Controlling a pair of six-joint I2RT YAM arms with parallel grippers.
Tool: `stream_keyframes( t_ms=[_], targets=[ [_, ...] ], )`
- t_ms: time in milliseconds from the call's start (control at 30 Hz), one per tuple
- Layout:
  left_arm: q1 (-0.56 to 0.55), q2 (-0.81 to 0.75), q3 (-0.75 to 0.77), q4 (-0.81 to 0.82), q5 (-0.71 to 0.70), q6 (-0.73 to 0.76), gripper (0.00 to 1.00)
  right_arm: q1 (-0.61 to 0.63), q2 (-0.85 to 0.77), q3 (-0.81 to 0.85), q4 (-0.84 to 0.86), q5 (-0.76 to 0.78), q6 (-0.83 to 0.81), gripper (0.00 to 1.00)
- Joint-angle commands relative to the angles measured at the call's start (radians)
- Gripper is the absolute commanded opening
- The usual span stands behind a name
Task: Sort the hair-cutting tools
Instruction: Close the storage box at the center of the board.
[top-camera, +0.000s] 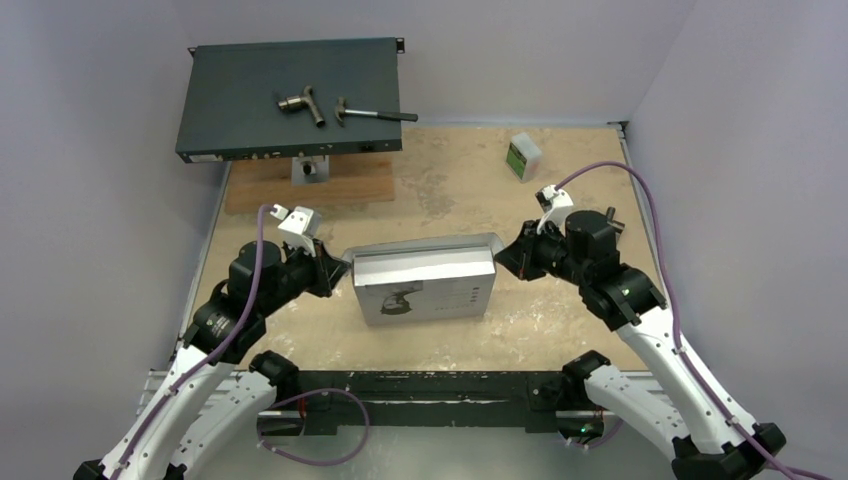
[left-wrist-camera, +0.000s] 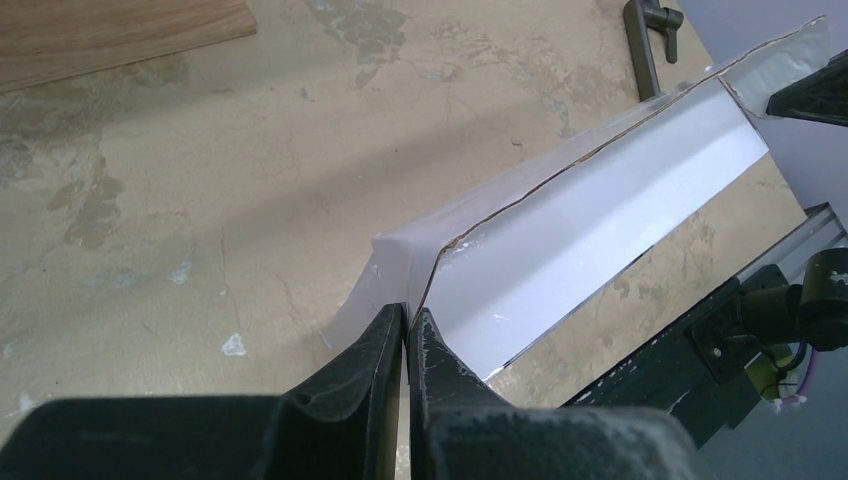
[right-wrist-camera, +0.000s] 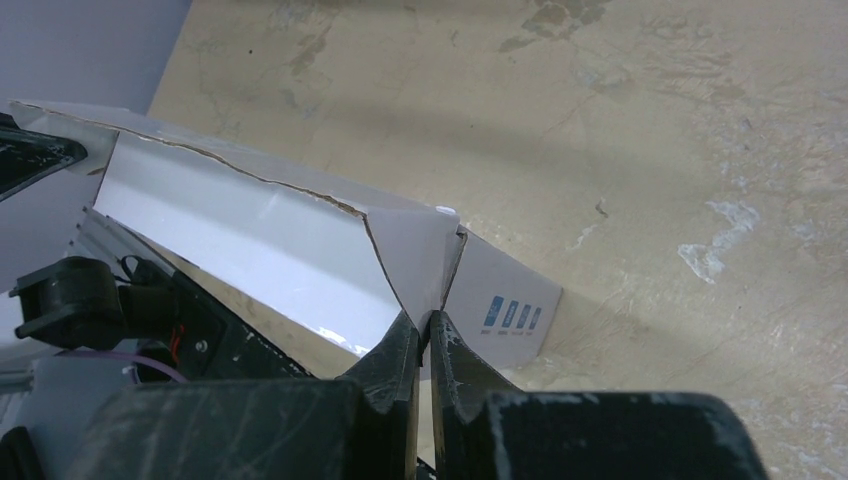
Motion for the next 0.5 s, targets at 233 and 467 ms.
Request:
stream_keyframes(
  t_ms=[233, 467],
  targets=[
    [-0.003, 0.007, 0.033, 0.075, 0.014, -0.017, 0.00, -0.002, 0.003, 0.021, 0.040, -0.052, 0.059, 0.00],
    [-0.003, 0.005, 0.032, 0.072, 0.008, -0.012, 0.00, -0.003, -0.008, 0.033, 0.021, -0.010, 0.031, 0.41]
  ],
)
